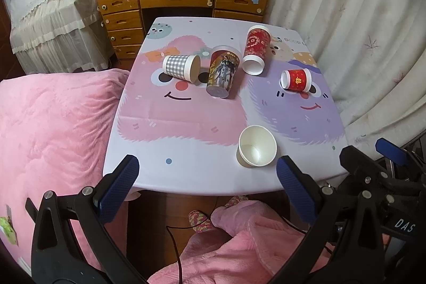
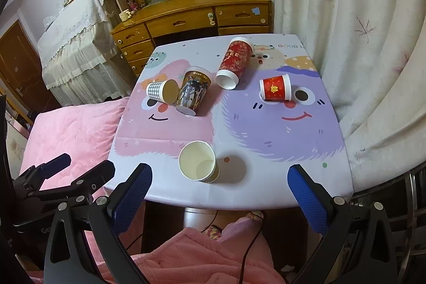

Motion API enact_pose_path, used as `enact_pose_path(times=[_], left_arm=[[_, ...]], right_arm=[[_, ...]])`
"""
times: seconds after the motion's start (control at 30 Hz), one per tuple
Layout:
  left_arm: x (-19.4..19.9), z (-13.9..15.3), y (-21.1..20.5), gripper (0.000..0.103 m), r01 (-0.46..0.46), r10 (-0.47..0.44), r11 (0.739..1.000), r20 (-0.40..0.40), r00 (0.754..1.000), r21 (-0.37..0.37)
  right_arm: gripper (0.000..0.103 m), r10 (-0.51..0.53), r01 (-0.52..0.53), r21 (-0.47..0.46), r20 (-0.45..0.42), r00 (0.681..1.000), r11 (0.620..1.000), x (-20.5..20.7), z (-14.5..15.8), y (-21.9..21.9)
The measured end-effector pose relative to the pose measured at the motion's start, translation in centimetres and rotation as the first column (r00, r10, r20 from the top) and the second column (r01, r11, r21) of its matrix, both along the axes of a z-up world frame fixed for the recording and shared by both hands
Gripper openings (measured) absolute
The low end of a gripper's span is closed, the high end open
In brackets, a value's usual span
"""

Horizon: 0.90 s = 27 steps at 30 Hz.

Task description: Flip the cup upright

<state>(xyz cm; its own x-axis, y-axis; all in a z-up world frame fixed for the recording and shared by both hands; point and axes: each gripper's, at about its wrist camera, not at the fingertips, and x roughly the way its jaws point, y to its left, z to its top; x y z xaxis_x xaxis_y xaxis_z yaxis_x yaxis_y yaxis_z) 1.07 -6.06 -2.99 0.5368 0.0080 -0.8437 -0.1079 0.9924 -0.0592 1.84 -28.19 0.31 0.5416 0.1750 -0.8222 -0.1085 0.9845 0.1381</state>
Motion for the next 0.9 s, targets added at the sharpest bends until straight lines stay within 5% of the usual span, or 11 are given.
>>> enact_pose_path(times=[0.9], left_arm=[[0.1, -0.9, -1.0, 0.102, 0.017, -0.017, 1.0, -0.016, 1.0, 0.012]], right_arm=[[0.103, -0.018, 0.018, 0.006, -0.021, 1.0, 1.0, -0.4, -1.3, -0.9]])
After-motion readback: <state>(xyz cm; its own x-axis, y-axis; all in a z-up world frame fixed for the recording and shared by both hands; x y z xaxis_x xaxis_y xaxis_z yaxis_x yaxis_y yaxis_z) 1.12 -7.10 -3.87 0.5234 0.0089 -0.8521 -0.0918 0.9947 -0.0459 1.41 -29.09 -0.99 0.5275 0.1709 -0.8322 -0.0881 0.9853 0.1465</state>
